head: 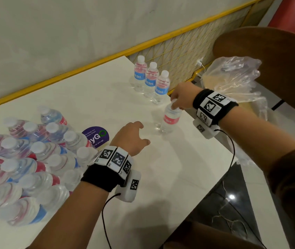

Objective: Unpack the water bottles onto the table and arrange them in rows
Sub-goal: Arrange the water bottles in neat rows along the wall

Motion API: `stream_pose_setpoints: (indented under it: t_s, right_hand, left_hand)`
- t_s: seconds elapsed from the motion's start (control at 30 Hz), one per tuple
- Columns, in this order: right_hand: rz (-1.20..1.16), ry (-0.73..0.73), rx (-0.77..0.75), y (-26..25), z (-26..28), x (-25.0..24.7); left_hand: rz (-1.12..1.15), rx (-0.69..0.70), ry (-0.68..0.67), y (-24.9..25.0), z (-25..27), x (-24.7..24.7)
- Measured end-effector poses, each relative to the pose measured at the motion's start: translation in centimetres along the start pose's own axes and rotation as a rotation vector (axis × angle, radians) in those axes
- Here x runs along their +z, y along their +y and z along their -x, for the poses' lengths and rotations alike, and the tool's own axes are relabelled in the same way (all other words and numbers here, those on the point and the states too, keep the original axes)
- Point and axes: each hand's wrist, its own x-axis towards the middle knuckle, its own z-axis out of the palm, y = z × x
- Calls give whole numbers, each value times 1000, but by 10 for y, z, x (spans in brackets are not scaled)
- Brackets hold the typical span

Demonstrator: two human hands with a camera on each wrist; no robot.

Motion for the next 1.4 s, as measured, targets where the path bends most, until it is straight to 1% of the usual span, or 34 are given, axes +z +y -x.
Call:
stream_pose_setpoints:
  t_s: [0.07,0.17,0.23,0.3,0.43,0.5,0.6,0.7,0.8,0.87,0.93,1.0,1.13,1.3,1.4]
  right_hand:
    - [-23,-3,76,9,2,0]
    - [1,29,124,16,4,0]
    - [31,47,117,17,4,-1]
    - [71,34,103,15,2,-2]
    - [105,-6,98,14,-7,2]
    - [96,19,100,17,-13,3]
    - [71,47,117,21,-20,2]
    - [43,76,84,26,-30,-3]
    - [10,96,63,34,-39,-3]
    - [11,127,45,37,-43,-3]
    - [-8,127,43,38,-44,-3]
    - [-34,118,77,38,-46,-1]
    - [-34,162,157,39,-48,-3]
    - [-32,97,108,35,-51,-11]
    - [-42,100,95,35,-52,-12]
  left_hand:
    - [-52,6,-6,-6,13,-1]
    - [-121,-24,-39,-19,29,0]
    - [-167,-50,-75,-27,36,1]
    - [-230,-73,-110,-34,40,2]
    - [-391,-116,-115,-38,43,0]
    - [-458,-133,-108,-40,43,-2]
    - [-504,-162,-137,-39,44,-4]
    - [-530,-180,-141,-40,47,-4]
    - [-525,-196,-170,-43,54,-6]
    - [-484,-201,-196,-45,56,-7]
    - [-432,-184,-191,-44,54,-9]
    - [-401,-166,-168,-40,49,-10]
    - [-335,-117,-100,-25,33,-6]
    - [-216,-37,-6,-12,12,2]
    - [-124,14,50,-9,1,6]
